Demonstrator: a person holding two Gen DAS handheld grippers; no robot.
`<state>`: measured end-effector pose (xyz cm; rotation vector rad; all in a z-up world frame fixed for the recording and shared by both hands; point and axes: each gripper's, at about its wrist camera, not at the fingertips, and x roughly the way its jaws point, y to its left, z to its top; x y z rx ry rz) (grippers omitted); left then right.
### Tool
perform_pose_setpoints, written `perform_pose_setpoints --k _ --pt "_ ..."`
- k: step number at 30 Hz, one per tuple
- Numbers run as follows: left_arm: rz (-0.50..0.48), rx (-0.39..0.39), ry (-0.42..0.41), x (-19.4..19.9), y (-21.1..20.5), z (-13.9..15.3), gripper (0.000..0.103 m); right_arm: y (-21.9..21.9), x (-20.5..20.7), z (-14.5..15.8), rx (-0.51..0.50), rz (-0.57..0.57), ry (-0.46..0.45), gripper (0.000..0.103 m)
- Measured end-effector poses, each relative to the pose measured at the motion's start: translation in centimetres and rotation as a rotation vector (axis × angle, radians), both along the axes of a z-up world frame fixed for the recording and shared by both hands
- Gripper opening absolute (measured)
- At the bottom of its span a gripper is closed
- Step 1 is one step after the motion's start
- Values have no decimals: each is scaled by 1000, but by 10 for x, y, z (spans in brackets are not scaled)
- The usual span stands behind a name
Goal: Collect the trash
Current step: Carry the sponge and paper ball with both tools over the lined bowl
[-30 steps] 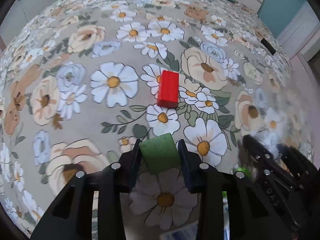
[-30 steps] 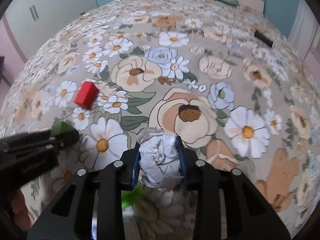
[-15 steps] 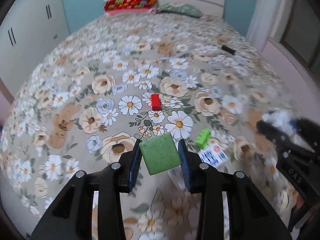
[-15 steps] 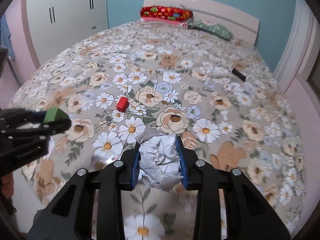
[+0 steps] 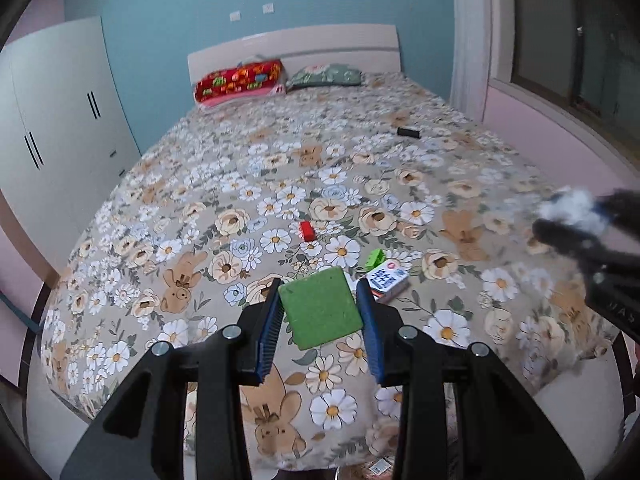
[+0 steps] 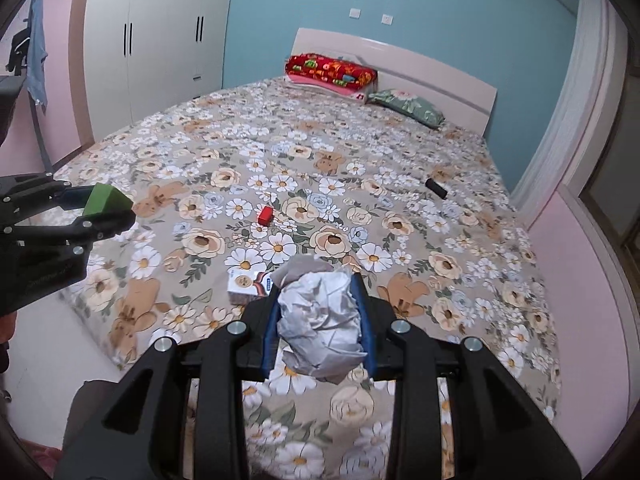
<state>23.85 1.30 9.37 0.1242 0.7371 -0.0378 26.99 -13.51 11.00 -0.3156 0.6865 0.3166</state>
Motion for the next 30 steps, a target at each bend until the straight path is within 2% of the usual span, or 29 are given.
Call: perform_pose_setpoints --k 7,13,19,30 --pt "-44 4 -56 -60 -8 21 39 -10 -72 29 -6 11 -61 34" --pt "-102 59 -90 -109 -16 17 39 -17 -126 27 -17 29 -79 34" --pt "-152 86 -79 -140 -22 -5 39 -30 -156 8 18 33 -53 34" --pt "-184 99 66 -163 -23 -83 39 -44 -171 -60 45 11 70 34"
